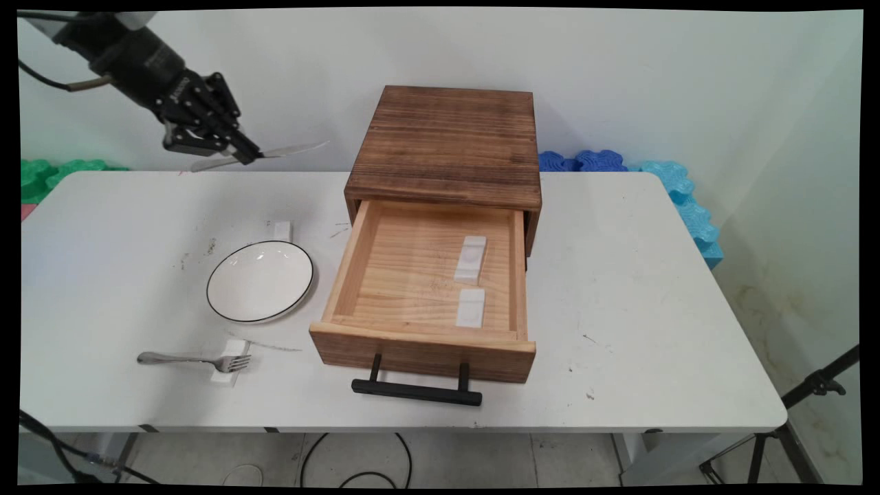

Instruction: Place the picked object into the drawer

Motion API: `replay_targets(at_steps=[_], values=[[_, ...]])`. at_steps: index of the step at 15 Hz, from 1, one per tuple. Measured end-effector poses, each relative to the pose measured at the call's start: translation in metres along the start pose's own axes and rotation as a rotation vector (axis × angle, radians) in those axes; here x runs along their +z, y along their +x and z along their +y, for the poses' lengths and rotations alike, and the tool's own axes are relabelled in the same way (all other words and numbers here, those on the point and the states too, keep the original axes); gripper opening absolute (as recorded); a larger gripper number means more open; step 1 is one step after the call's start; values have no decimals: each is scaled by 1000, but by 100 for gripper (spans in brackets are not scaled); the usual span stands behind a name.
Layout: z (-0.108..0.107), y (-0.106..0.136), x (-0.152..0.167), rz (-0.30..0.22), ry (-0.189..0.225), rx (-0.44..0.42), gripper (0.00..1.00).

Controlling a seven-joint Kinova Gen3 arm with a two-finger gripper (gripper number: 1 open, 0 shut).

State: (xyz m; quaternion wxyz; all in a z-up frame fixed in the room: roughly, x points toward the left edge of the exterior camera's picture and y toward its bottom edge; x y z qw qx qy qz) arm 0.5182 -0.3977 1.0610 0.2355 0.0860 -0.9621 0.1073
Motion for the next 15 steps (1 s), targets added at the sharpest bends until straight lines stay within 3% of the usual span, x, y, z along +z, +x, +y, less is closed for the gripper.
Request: replay_targets(at_steps=[6,15], values=[[9,48,30,21,1,13,0],[10,104,99,19,10,25,0]])
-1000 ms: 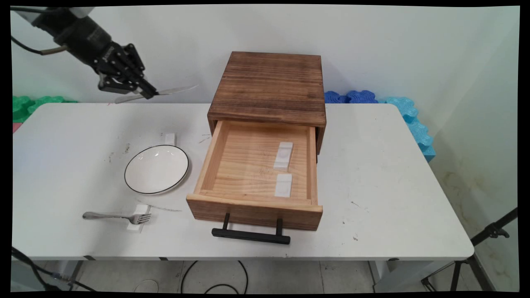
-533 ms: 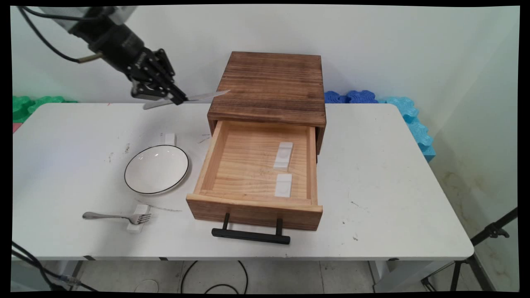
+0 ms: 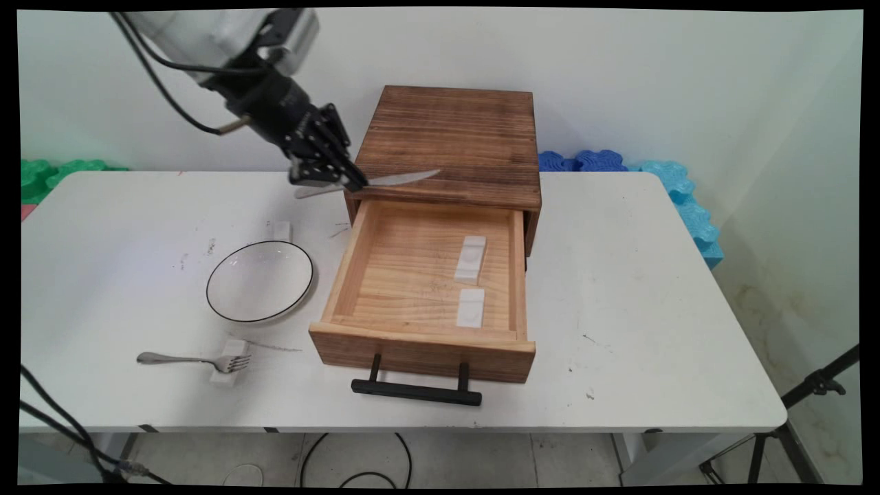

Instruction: Place the picked object into the drawer

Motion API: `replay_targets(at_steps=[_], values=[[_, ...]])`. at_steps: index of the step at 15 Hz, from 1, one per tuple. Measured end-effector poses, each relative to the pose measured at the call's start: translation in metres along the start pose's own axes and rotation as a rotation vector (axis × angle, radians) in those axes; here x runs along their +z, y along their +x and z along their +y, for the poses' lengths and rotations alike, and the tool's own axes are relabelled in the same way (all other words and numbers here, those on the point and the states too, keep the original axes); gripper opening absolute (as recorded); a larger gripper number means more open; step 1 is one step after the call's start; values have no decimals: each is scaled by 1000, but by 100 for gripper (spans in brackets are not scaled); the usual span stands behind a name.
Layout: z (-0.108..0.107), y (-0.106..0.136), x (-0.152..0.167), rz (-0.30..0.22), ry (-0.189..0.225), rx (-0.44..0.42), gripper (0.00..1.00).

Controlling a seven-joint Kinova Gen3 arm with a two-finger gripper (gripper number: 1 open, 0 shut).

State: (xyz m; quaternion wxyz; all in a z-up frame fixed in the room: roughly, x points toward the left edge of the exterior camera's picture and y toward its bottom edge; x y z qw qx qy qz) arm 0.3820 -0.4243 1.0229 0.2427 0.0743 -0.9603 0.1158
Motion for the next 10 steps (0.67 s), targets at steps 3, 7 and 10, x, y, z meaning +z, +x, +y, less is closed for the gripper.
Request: replay_targets(at_steps=[3,7,10], values=[[-3,14,24,-6,6,2,0],[-6,28,55,-15,9,6,0],[-9,36,76,-20,10,10,0]])
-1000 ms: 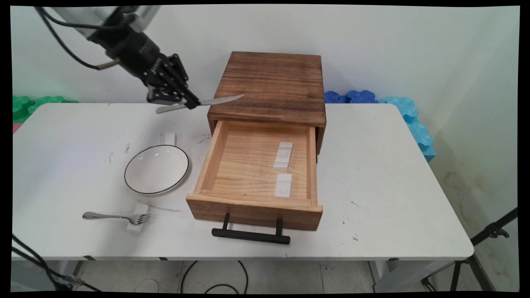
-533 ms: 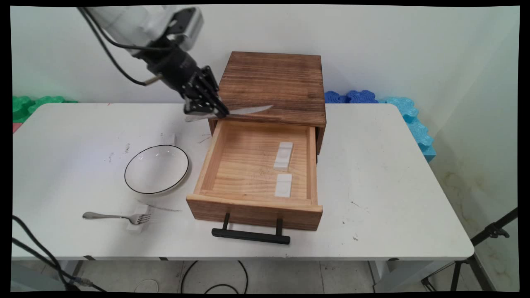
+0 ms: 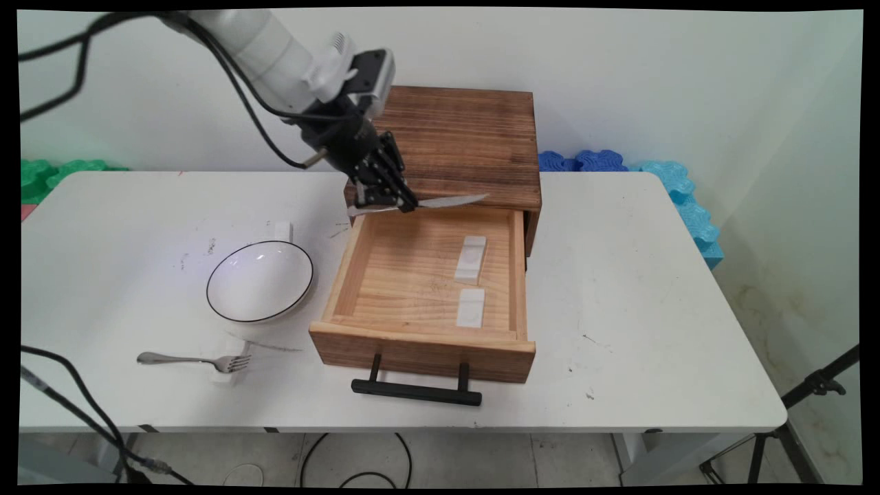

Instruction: Place the picked object into the drawer

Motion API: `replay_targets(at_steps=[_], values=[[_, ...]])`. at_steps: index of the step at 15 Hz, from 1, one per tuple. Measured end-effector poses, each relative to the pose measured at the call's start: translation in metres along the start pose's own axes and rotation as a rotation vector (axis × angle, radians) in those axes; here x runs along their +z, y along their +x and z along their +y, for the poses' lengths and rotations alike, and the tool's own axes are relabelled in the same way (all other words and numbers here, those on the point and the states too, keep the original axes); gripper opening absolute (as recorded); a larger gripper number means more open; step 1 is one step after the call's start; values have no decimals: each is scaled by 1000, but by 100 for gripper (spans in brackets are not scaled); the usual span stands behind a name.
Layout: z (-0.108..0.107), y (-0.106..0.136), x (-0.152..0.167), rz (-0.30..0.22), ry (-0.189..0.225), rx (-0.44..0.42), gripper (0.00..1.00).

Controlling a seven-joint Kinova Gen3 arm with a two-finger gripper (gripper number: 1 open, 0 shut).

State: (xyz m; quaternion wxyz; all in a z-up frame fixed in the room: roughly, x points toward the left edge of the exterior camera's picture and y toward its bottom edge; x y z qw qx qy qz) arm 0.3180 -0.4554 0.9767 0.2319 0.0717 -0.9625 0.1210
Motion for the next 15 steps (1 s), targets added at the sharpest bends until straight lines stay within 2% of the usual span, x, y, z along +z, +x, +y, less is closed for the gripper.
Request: replay_targets(at_steps=[6,15], values=[[-6,7,38,-13,4,6,0],[-18,4,84,-30,8,8,0]])
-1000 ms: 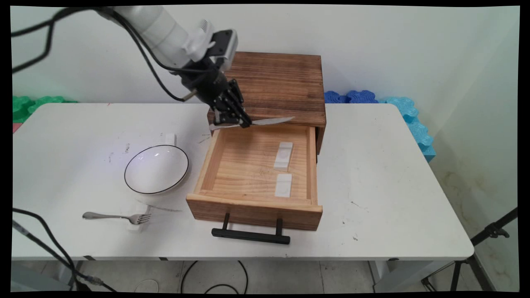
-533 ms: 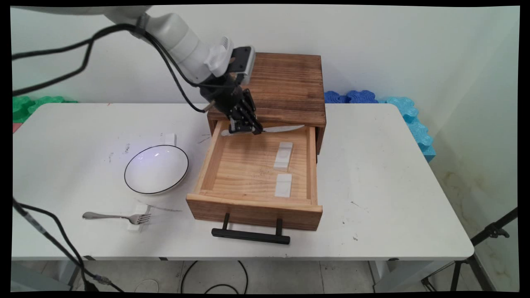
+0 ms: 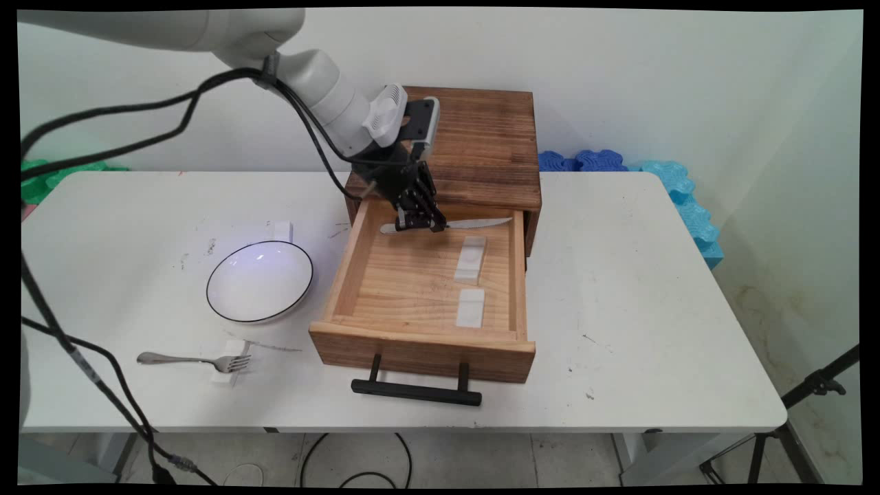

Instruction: Place the picked object into the drawer

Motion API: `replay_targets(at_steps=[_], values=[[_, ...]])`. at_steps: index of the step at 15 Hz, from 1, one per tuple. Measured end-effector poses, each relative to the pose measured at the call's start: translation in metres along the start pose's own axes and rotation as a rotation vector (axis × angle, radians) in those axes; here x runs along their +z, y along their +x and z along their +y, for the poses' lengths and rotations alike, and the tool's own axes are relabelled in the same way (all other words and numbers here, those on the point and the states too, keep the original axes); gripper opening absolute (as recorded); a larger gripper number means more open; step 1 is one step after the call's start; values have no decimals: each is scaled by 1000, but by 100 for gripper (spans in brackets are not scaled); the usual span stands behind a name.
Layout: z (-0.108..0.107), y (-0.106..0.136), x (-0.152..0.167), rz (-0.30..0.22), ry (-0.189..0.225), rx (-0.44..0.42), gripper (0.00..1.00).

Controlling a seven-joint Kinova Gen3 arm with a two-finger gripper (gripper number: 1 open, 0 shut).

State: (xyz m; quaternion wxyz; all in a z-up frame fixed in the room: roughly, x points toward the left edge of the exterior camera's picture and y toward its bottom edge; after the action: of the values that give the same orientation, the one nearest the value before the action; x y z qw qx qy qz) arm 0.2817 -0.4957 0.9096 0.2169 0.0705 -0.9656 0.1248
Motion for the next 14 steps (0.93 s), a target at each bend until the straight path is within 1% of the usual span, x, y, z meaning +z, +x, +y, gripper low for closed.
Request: replay_targets(at_steps=[6,14], values=[[-2,-5,20,-7,-6,2,0],[8,-9,38,-10,-24,14,0]])
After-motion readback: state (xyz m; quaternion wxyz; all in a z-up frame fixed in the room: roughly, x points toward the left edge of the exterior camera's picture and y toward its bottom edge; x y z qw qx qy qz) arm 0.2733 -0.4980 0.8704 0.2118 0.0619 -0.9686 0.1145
